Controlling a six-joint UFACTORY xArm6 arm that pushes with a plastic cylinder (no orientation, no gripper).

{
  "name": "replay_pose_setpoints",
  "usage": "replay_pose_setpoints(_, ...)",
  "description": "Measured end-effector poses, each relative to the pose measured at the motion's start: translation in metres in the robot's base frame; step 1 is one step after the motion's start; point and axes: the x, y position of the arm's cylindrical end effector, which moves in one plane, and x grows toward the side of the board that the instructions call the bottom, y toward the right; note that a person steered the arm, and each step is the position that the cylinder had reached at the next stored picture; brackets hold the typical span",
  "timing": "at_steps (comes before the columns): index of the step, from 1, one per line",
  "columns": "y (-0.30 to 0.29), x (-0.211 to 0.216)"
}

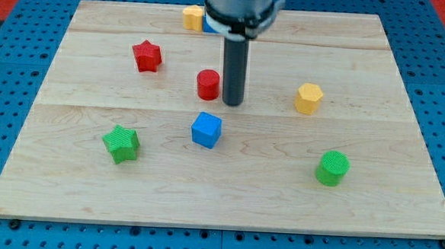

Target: Push the blue cube to the bottom of the red circle

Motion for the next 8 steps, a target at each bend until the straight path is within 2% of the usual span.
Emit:
replay_pose_setpoints(2, 0.010, 0.074)
replay_pose_setpoints(3, -0.002, 0.081)
replay_pose_setpoints(4, -0.005, 0.054)
replay_pose_setpoints(5, -0.012, 0.056)
replay_pose_setpoints(6, -0.027, 0.082)
replay_pose_setpoints(8, -0.054, 0.033)
